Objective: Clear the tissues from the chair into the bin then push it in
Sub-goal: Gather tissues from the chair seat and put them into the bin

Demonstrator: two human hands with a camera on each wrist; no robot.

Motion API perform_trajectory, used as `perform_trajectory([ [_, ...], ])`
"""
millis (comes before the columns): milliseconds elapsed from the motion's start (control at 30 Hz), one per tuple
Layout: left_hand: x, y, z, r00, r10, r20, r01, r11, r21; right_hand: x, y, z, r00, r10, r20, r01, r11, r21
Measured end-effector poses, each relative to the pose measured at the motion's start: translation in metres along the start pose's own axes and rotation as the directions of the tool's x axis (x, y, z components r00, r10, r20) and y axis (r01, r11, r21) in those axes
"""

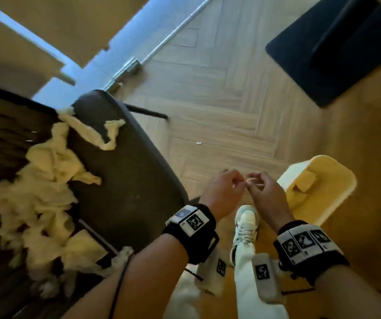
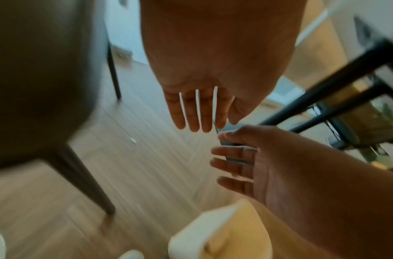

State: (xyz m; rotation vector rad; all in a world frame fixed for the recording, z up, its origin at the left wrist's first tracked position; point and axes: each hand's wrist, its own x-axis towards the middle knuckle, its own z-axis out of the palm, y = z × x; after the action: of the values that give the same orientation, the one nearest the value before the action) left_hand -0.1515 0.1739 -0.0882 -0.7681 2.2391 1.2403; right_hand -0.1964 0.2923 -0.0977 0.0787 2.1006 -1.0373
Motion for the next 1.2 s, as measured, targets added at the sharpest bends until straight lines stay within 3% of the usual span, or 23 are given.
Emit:
perform_trajectory([
  [100,-0.034,-0.028,-0.094,0.987,-0.056,-0.148,0.058,0.998,0.009,-0.011,-0.070,0.048,0.975,-0.178,0.131,0.193,0.975,-0.108],
  [167,-0.052,-0.052,-0.151,0.959,-0.106,-0.262,0.115,0.993,0.018,-0.016,-0.109,0.082,0.925,-0.315,0.211,0.359,0.908,-0.215],
  [267,-0.067,-0.098,-0.221,0.879,-0.170,-0.445,0.226,0.971,0.075,-0.018,-0.157,0.130,0.814,-0.467,0.345,0.575,0.733,-0.363],
  [333,-0.071,-0.134,-0.257,0.822,-0.211,-0.528,0.309,0.945,0.105,-0.012,-0.184,0.162,0.727,-0.526,0.441,0.687,0.543,-0.483],
  [433,-0.069,-0.184,-0.296,0.784,-0.238,-0.573,0.423,0.881,0.213,0.011,-0.218,0.211,0.629,-0.524,0.575,0.760,0.258,-0.596],
  [500,-0.058,-0.212,-0.318,0.793,-0.275,-0.543,0.483,0.828,0.285,0.031,-0.235,0.239,0.616,-0.458,0.641,0.757,0.119,-0.642],
  [567,-0.044,-0.234,-0.337,0.811,-0.376,-0.450,0.525,0.806,0.273,0.047,-0.249,0.259,0.633,-0.391,0.668,0.735,0.036,-0.677],
  [633,-0.033,-0.249,-0.342,0.842,-0.437,-0.315,0.524,0.802,0.288,0.061,-0.258,0.273,0.641,-0.353,0.681,0.723,-0.019,-0.690],
  [700,-0.031,-0.254,-0.334,0.871,-0.423,-0.249,0.488,0.804,0.339,0.071,-0.263,0.283,0.628,-0.330,0.705,0.725,-0.081,-0.684],
  [800,-0.037,-0.254,-0.313,0.884,-0.350,-0.310,0.452,0.811,0.373,0.080,-0.276,0.297,0.592,-0.298,0.749,0.735,-0.180,-0.653],
  [933,-0.047,-0.265,-0.304,0.894,-0.336,-0.296,0.435,0.808,0.397,0.081,-0.302,0.324,0.541,-0.262,0.799,0.753,-0.274,-0.599],
  [1100,-0.054,-0.281,-0.313,0.912,-0.257,-0.319,0.350,0.893,0.282,0.077,-0.322,0.348,0.574,-0.239,0.783,0.739,-0.259,-0.621],
  [1200,-0.061,-0.287,-0.315,0.925,-0.241,-0.293,0.314,0.920,0.234,0.076,-0.319,0.354,0.621,-0.211,0.755,0.745,-0.142,-0.652],
])
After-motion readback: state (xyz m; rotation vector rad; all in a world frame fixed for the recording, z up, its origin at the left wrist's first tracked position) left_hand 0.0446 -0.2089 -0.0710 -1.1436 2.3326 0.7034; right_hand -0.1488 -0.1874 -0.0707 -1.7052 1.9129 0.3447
